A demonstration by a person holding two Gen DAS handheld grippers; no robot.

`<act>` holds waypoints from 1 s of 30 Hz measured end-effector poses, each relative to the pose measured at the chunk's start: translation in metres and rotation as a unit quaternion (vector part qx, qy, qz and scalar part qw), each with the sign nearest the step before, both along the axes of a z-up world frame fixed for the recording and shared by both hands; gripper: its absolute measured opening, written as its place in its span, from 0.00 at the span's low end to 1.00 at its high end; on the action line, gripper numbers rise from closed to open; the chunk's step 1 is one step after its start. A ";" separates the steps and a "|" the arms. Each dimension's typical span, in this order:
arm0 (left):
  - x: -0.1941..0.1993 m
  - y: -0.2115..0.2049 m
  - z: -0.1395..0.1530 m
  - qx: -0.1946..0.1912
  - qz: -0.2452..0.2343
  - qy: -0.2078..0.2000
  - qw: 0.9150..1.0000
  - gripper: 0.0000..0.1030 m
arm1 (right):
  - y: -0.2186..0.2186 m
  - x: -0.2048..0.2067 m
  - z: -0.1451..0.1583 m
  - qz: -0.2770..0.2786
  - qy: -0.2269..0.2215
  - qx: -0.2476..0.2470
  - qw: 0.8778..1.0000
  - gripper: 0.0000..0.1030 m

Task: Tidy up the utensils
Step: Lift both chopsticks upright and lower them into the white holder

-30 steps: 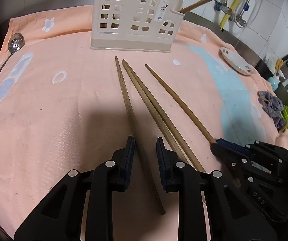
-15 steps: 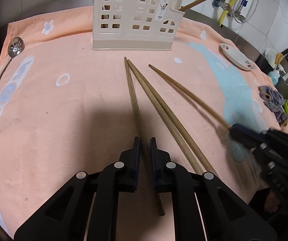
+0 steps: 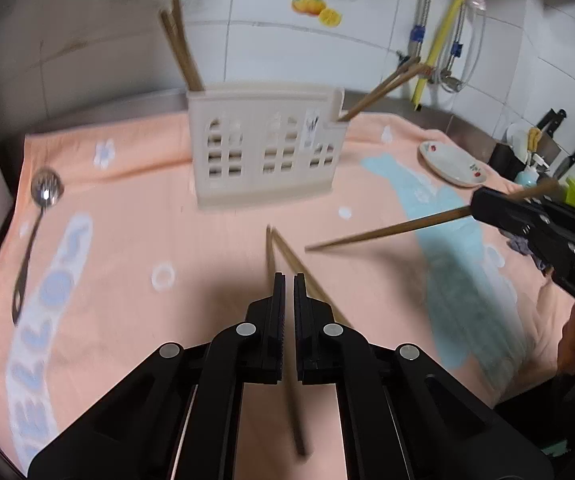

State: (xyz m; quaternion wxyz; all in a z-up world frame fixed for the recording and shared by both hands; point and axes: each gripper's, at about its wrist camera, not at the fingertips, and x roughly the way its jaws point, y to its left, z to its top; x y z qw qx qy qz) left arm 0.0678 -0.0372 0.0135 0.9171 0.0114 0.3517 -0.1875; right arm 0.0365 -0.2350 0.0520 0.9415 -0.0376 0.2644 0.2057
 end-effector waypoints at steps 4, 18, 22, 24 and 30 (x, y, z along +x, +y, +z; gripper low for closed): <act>0.008 -0.003 0.008 0.005 -0.017 -0.010 1.000 0.03 | 0.001 0.012 0.011 0.005 0.002 0.003 1.000 0.06; -0.011 0.013 -0.051 0.006 -0.003 0.078 0.997 0.29 | 0.002 0.016 0.019 0.011 -0.006 0.002 1.000 0.06; -0.014 0.017 -0.066 0.019 0.009 0.088 0.996 0.29 | 0.001 0.016 0.020 0.011 -0.006 0.000 1.000 0.06; -0.014 0.020 -0.071 0.019 0.013 0.093 0.995 0.28 | 0.001 0.016 0.019 0.012 -0.005 0.001 1.000 0.06; -0.012 0.022 -0.080 0.027 0.016 0.103 0.994 0.15 | 0.003 0.016 0.016 0.013 -0.002 -0.003 1.000 0.06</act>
